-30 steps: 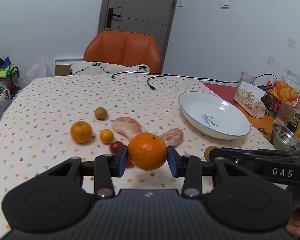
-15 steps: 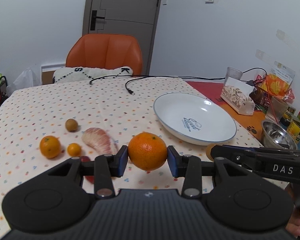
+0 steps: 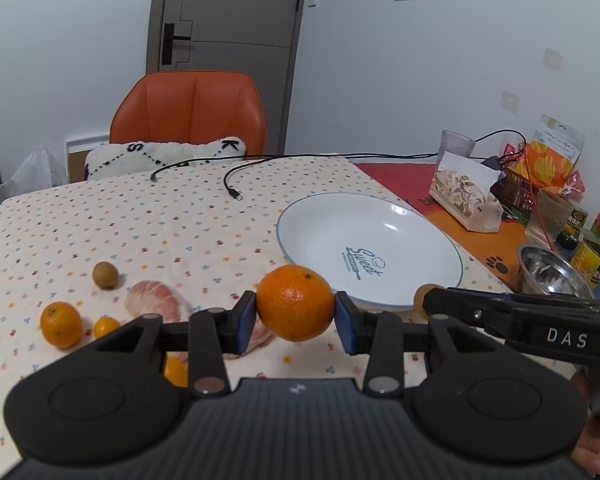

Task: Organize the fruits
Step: 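Carry both fruits over the white plate and open both grippers to drop them, then move both open grippers from the plate back toward the remaining fruits, then grasp a red plum with the left gripper while the right gripper grasps a pink pomelo segment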

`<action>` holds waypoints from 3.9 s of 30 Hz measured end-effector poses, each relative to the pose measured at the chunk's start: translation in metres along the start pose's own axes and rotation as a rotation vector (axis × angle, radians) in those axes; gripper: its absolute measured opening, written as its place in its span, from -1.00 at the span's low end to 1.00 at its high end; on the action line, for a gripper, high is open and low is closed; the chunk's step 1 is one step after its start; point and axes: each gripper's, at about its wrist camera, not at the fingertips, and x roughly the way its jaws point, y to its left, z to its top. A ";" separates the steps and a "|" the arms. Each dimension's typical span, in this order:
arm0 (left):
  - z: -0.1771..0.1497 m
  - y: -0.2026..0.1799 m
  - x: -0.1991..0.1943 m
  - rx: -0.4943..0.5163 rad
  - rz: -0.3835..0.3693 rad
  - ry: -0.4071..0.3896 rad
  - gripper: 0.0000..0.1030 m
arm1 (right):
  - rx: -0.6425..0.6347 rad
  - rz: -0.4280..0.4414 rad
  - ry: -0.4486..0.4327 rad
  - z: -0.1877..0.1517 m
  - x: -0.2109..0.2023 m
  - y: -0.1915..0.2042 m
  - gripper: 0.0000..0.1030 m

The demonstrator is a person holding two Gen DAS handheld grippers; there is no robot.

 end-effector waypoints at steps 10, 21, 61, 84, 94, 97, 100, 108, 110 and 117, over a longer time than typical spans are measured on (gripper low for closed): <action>0.010 -0.008 0.027 0.002 -0.006 0.024 -0.21 | 0.021 -0.025 -0.012 0.008 0.005 -0.021 -0.55; 0.019 -0.025 0.059 0.031 -0.023 0.055 -0.21 | 0.045 -0.065 -0.012 0.015 0.016 -0.046 -0.55; -0.005 0.027 0.003 -0.072 0.140 0.034 0.45 | 0.065 -0.070 -0.003 0.001 0.004 -0.044 -0.26; -0.032 0.072 -0.037 -0.118 0.197 0.018 0.70 | -0.009 -0.022 -0.007 -0.005 0.006 0.006 1.00; -0.044 0.083 -0.040 -0.136 0.195 0.007 0.64 | -0.025 0.003 0.040 -0.009 0.021 0.026 1.00; -0.046 0.086 -0.039 -0.142 0.186 0.004 0.55 | -0.034 0.014 0.050 -0.011 0.025 0.030 1.00; -0.049 0.089 -0.035 -0.151 0.173 0.011 0.29 | -0.044 0.021 0.058 -0.014 0.030 0.036 1.00; -0.053 0.097 -0.020 -0.171 0.146 0.035 -0.18 | -0.048 0.051 0.081 -0.017 0.045 0.045 0.91; -0.054 0.098 -0.018 -0.171 0.139 0.038 -0.22 | -0.061 0.055 0.093 -0.017 0.050 0.047 0.80; -0.054 0.103 -0.011 -0.174 0.123 0.039 -0.25 | -0.060 0.035 0.128 -0.017 0.068 0.050 0.54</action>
